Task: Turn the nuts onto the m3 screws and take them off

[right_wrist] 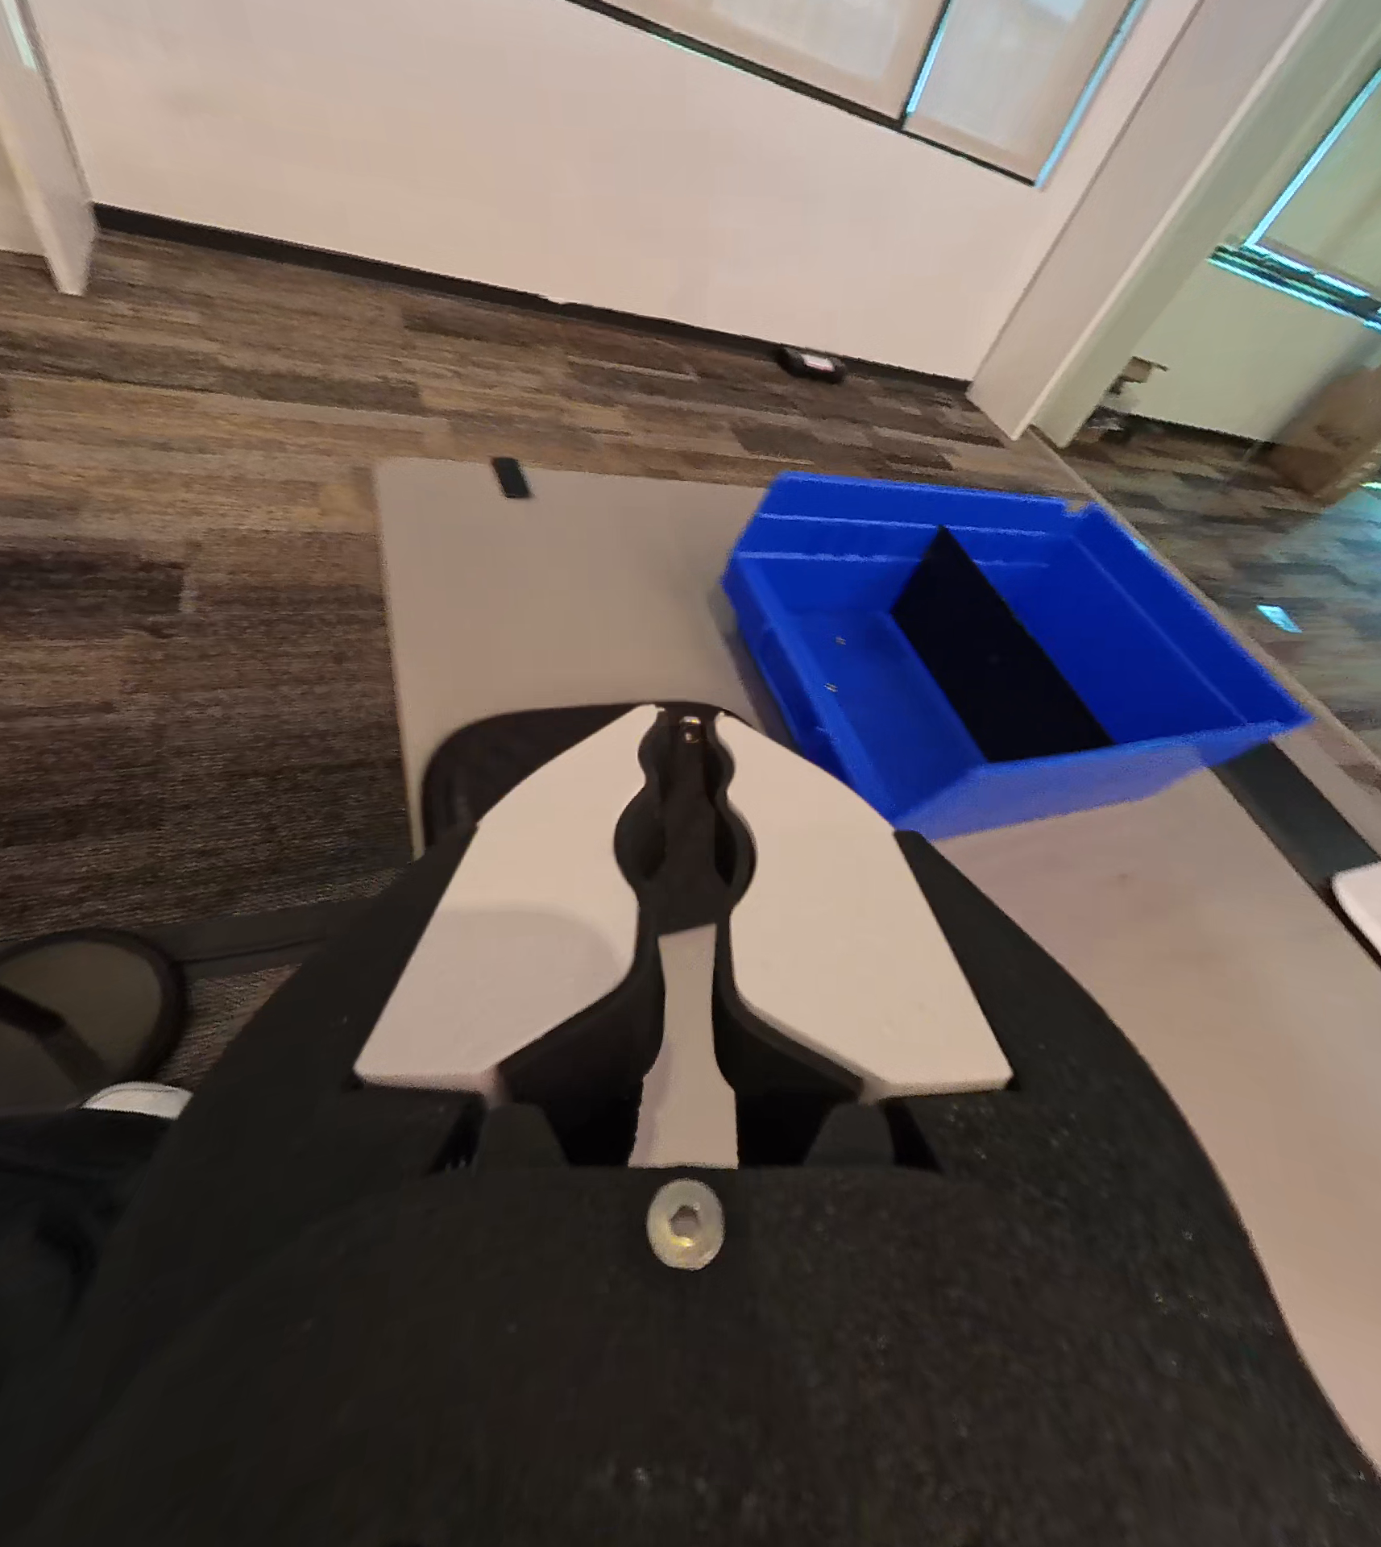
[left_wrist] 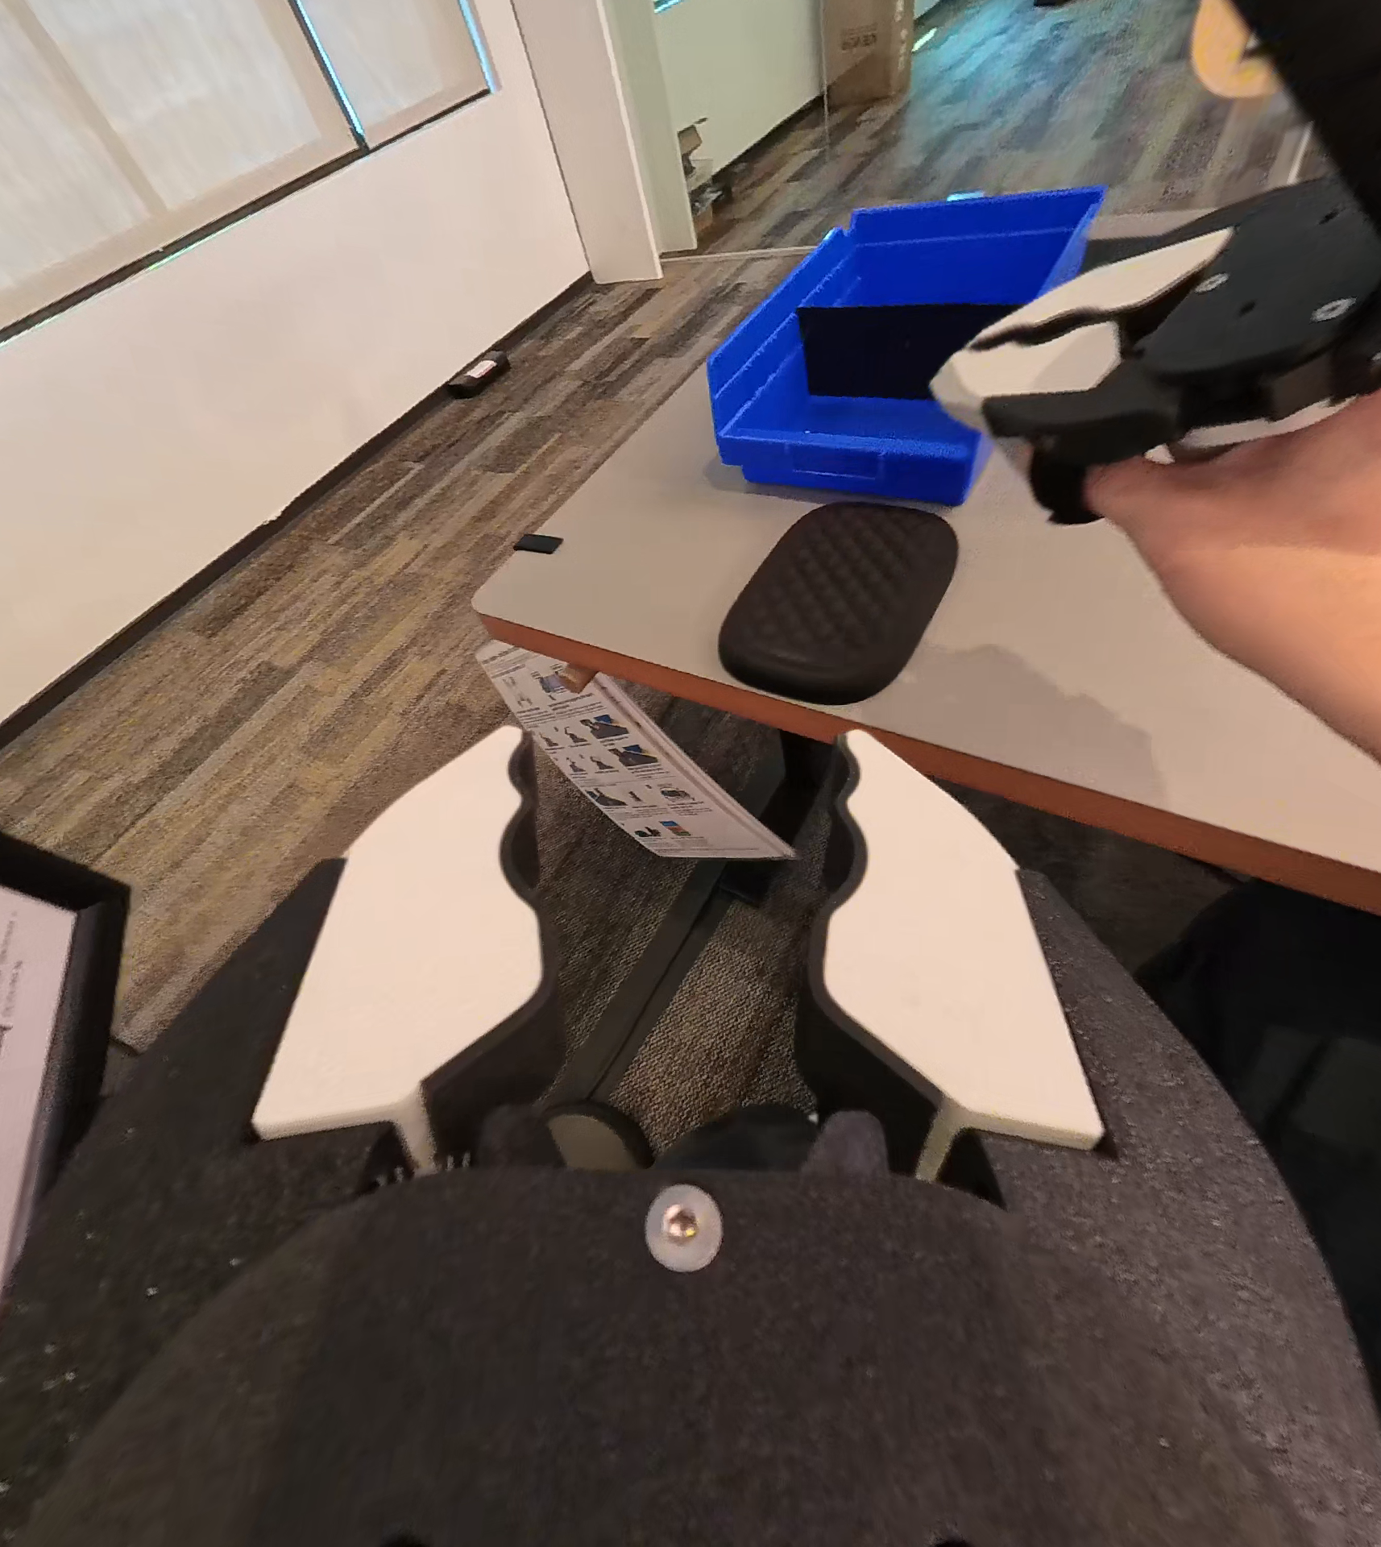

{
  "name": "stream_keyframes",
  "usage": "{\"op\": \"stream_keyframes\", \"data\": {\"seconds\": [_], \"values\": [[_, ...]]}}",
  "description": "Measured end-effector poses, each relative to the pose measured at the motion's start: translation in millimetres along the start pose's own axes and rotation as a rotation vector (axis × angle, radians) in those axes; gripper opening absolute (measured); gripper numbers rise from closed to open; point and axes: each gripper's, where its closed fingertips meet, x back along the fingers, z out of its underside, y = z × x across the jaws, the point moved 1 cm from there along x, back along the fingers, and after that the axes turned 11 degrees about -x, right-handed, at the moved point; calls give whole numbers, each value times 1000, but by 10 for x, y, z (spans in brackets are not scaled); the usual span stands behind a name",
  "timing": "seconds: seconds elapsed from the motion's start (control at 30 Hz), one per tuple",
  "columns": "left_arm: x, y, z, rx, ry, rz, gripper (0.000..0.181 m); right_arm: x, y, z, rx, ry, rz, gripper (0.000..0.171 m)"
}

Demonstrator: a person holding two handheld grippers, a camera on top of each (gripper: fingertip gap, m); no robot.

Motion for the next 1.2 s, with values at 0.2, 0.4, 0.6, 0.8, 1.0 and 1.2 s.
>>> {"op": "stream_keyframes", "data": {"seconds": [0.2, 0.4, 0.6, 0.8, 1.0, 1.2], "values": [[-248, -177, 20, 6, -2, 65, 67, 222, -829, 260, 27, 21, 137, 6], [-728, -443, -19, 5, -27, 174, 70, 408, -1636, 534, 45, 60, 274, 6], [-1537, -1018, -408, -45, -127, 406, 70, 448, -2392, 768, 21, 136, 348, 6], [-2331, -1740, -828, -232, -191, 618, 72, 445, -2643, 1149, -69, 319, 143, 6], [-2739, -2319, -1299, -346, -255, 774, 72, 525, -2910, 1456, -210, 557, 29, 6], [-2821, -2814, -1770, -353, -298, 923, 71, 673, -3063, 1765, -300, 632, -38, 6]]}}
